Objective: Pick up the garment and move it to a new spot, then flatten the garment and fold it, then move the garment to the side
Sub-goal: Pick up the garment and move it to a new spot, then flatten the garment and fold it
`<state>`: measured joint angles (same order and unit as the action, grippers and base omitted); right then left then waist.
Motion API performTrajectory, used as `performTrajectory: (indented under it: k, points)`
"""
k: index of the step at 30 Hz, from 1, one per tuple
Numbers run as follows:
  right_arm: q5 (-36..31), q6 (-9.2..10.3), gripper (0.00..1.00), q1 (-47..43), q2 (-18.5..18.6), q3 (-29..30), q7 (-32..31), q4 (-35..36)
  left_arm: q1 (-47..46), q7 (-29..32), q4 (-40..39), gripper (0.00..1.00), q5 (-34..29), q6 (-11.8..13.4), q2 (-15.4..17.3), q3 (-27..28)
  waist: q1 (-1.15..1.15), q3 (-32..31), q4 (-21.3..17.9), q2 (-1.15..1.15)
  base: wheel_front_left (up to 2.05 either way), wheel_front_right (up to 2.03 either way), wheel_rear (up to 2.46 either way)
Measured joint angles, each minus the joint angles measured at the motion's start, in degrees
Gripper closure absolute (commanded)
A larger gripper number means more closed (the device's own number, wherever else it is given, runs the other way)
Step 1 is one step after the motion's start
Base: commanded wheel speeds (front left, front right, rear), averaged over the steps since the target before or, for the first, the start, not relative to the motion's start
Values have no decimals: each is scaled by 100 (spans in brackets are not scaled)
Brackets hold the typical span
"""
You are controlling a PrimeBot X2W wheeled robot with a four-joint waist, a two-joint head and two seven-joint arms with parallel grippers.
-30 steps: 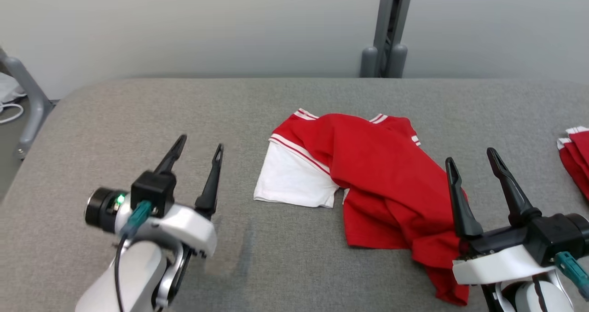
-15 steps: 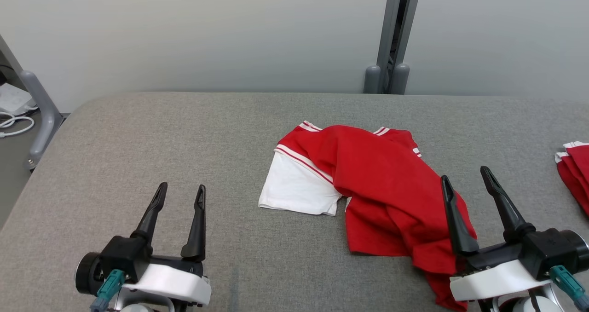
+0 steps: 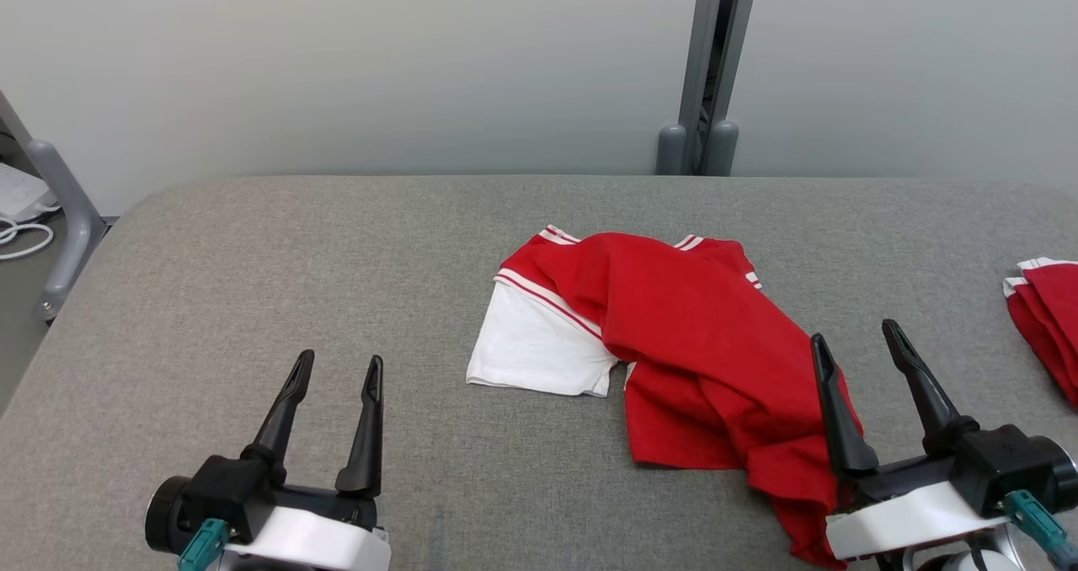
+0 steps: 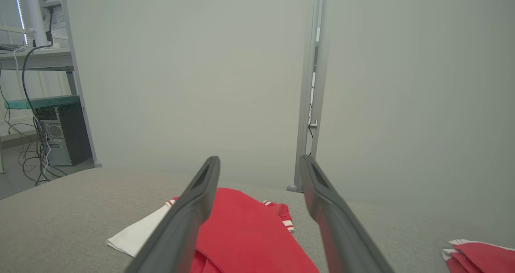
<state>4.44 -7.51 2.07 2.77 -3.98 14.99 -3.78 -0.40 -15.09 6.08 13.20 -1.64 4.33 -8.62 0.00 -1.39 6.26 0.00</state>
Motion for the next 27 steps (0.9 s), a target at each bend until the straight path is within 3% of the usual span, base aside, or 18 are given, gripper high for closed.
performTrajectory:
  k: [13,27]
  points:
    - [180,0,0,31,0,282,-1,-456,62,0,74,0,-348,-219,-135,167,0,11,-19,0,0,0,0]
    - [232,0,0,90,0,294,0,-541,69,0,145,0,-393,-232,-147,132,0,33,-41,0,0,0,0]
